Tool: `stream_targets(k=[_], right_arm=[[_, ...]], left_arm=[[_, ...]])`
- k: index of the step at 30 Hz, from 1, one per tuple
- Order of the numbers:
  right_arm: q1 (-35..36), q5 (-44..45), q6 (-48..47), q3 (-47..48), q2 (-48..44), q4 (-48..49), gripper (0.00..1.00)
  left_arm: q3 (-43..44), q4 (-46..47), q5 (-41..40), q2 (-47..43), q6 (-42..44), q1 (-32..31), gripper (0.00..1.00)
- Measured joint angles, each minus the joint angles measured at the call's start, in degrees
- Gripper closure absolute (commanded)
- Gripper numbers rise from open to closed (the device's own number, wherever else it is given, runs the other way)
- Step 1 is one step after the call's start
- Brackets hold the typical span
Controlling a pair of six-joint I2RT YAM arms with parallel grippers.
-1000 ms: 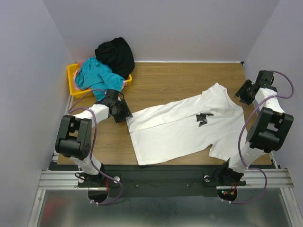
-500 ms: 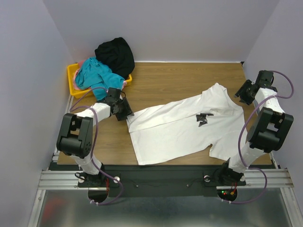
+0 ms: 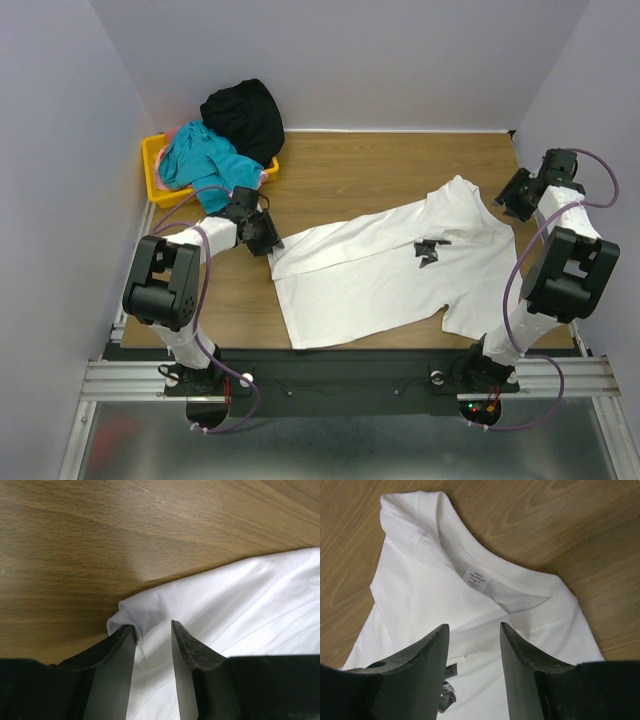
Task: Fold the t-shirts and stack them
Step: Fold the tshirt
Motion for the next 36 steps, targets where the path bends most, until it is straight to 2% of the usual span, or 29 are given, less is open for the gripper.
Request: stream_targets(k=[1, 9, 15, 19, 36], right_arm=[[0.2, -0.1, -0.2, 0.0, 0.0, 0.0, 0.49], [2.5, -1.2, -0.8, -5.1, 0.0, 0.6, 0.49], [2.6, 0.6, -0.8, -10.2, 0.0, 0.2, 0.49], [2.6, 1.8, -0.7, -10.3, 0.0, 0.2, 0.49], [2.1, 5.4, -1.2, -7.8, 2.8, 0.4, 0.5]], left_arm=[[0.1, 0.0, 0.0, 0.2, 0.0, 0.0, 0.61], [0.2, 0.3, -0.1, 0.3, -0.2, 0.0, 0.73], [0.3, 0.5, -0.1, 0.5, -0.4, 0.0, 0.9], [0.3, 0.7, 0.0, 0.7, -0.4, 0.0, 0.97], [0.3, 1.2, 0.2, 0.8, -0.3, 0.0, 1.0]])
